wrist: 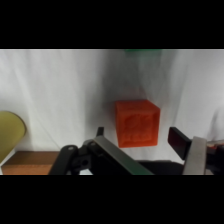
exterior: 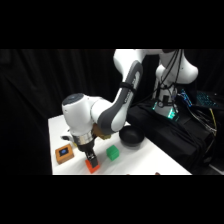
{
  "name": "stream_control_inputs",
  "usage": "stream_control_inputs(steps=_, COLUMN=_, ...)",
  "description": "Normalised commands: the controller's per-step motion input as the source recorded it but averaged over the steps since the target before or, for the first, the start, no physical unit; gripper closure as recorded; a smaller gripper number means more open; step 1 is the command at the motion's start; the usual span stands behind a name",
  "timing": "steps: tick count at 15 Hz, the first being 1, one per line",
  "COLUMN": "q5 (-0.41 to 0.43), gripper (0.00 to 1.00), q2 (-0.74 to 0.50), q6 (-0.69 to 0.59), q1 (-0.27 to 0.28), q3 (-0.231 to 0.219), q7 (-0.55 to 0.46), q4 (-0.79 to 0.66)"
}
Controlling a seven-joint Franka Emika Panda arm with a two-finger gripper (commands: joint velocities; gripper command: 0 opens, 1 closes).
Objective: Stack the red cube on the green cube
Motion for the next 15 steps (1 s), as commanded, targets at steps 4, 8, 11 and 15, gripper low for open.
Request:
stream_control_inputs(steps=4, q5=0.101, gripper=0.00, q2=0.12, q6=0.04, q1=0.017, q3=-0.008, q7=0.03, q4=0.18)
stream_control_inputs(steps=8, q5=0.103, gripper=0.00, q2=0.13, q6=0.02, q1=0.020, q3=-0.010, q7=0.02, q4=0.19)
stream_control_inputs(steps=11, q5=0.112, gripper=0.00, q2=0.12, q6=0.01, q1=0.011, q3=-0.006, q7=0.01, q4=0.18)
stream_control_inputs(steps=15, q5=0.111, gripper=0.00, q2=0.11, q6=0.01, q1=0.013, q3=-0.006, q7=0.01, q4=0.18)
